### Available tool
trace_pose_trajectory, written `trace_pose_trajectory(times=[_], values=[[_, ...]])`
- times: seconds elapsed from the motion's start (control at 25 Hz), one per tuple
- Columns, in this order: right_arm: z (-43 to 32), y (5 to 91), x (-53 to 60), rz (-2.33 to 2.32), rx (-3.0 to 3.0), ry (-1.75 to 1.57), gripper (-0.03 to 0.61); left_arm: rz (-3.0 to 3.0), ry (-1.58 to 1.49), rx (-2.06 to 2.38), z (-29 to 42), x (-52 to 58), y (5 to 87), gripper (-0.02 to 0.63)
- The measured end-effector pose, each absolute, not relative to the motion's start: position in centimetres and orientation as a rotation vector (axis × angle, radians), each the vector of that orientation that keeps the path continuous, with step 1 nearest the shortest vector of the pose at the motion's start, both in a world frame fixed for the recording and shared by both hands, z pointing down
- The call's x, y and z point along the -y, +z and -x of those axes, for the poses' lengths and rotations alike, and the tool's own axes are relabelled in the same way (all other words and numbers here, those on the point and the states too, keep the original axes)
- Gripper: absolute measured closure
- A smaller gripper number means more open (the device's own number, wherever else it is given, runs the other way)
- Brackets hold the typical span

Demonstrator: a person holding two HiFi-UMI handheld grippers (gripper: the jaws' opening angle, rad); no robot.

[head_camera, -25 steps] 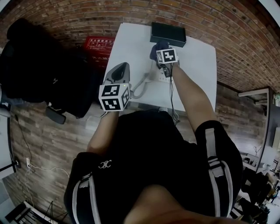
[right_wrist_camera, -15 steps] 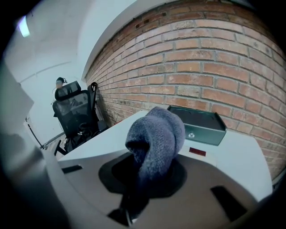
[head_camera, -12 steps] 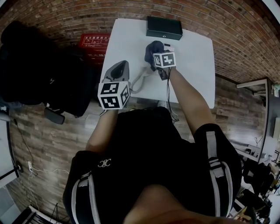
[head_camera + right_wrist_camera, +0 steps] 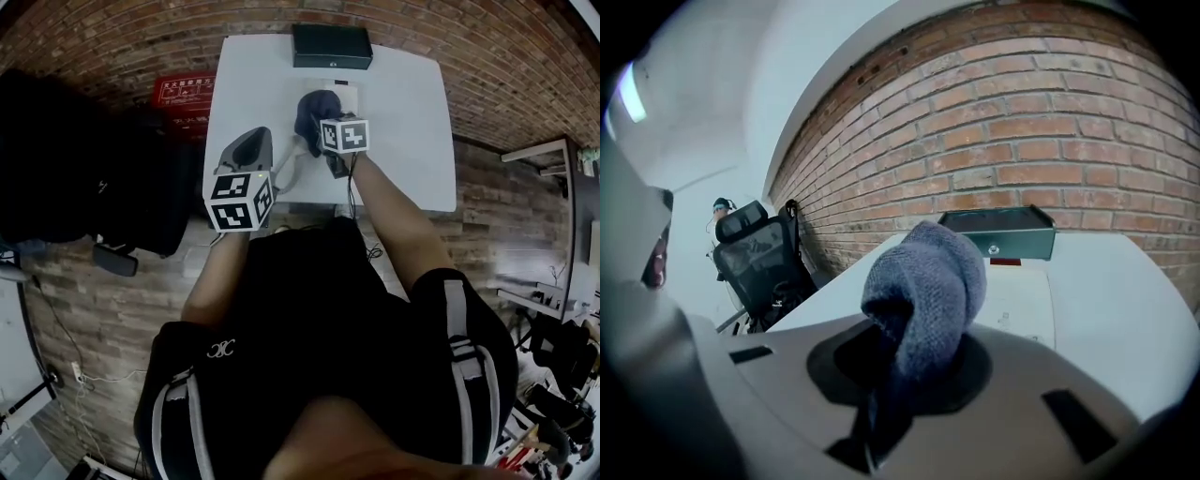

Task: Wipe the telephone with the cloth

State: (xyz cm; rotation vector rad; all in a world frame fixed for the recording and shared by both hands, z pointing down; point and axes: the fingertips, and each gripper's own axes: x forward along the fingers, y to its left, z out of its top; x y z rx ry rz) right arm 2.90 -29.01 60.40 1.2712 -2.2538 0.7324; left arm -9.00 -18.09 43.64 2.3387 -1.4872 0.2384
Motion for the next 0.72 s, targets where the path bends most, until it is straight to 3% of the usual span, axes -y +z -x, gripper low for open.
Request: trace_pose_trajectory(times=[0.2, 0.72], values=[[-2.5, 61.1, 27.7, -1.253, 2.260, 0.603, 0.543, -2.338, 0.245, 1.474, 8.6, 18.5, 43.9, 0.612], [-3.6, 61.6, 26.3, -1.376, 2.319, 0.888, 0.542, -2.331, 0.249, 1.467, 8.8, 18.6, 44.2, 0.612]])
